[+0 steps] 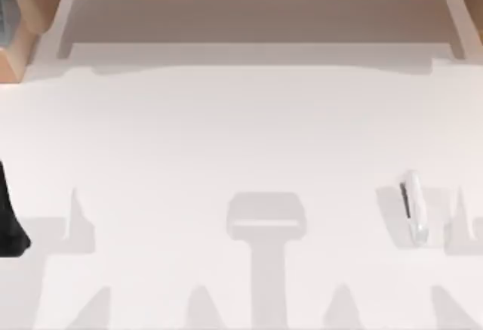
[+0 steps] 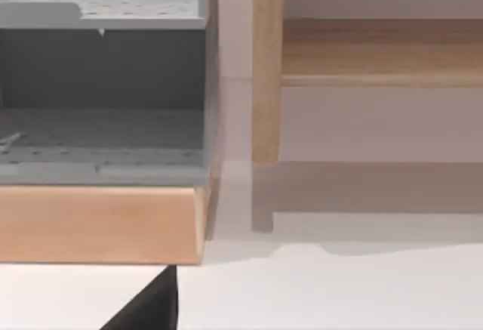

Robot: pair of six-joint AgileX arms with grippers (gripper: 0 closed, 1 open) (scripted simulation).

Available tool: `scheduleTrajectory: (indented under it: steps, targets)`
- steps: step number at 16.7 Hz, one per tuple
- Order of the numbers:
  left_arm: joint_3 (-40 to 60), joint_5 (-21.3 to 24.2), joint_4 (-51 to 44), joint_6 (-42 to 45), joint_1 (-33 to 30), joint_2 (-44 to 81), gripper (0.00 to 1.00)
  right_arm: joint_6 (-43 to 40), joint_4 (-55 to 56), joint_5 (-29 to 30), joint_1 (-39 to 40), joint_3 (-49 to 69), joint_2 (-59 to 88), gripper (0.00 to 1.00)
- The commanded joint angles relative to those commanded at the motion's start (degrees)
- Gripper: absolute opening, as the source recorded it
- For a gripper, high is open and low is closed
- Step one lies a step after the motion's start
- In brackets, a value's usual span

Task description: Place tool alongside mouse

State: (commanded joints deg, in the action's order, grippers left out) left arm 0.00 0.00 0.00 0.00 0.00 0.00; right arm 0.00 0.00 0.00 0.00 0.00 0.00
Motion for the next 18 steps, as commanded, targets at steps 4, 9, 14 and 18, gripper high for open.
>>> scheduleTrajectory:
  steps: [4, 9, 14, 18]
  targets:
    - [0.0, 0.0, 0.0, 0.0, 0.0, 0.0, 1.0, 0.41, -1.27, 0.06, 0.37, 1.67, 1.78, 1.0]
    - [0.0, 0.0, 0.0, 0.0, 0.0, 0.0, 1.0, 3.34, -10.51, 0.13, 3.53, 13.97, 16.97, 1.0]
    - [0.0, 0.0, 0.0, 0.0, 0.0, 0.0, 1.0, 8.03, -24.88, -0.15, 8.43, 32.12, 45.38, 1.0]
    - [0.0, 0.0, 0.0, 0.0, 0.0, 0.0, 1.0, 12.02, -37.08, -0.57, 12.44, 46.95, 70.05, 1.0]
